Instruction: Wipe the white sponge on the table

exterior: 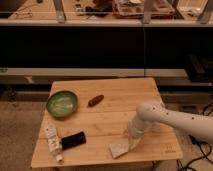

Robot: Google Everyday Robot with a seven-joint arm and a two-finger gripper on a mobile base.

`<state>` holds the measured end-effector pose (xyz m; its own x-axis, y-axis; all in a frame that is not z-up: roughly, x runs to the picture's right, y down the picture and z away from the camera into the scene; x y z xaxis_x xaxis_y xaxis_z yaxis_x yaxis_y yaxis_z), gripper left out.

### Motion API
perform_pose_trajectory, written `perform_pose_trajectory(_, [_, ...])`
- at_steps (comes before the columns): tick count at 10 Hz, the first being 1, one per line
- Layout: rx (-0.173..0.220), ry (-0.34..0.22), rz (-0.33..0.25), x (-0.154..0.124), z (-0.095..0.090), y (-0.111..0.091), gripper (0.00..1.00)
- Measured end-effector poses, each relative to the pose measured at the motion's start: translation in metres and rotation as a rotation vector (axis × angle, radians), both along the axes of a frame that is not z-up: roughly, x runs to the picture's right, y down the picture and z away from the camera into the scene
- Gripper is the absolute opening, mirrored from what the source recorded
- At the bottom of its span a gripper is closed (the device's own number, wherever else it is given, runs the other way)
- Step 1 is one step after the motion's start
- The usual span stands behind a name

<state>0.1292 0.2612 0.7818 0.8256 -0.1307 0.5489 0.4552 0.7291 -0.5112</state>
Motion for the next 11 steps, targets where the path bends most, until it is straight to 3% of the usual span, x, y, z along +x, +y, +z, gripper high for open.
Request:
perform_pose_trajectory(2, [0.023,0.058,0.077,0.026,0.01,-0.016,0.05])
perform_pose_trajectory(7, [0.035,0.101,0.195,0.039,0.046,-0.06,0.05])
perform_pose_trajectory(9, [0.037,0.062,0.182,0.017,0.054,-0.079,0.05])
perform_pose_trajectory(11, [0.016,0.024,0.134,-0.01,0.064,-0.081,0.05])
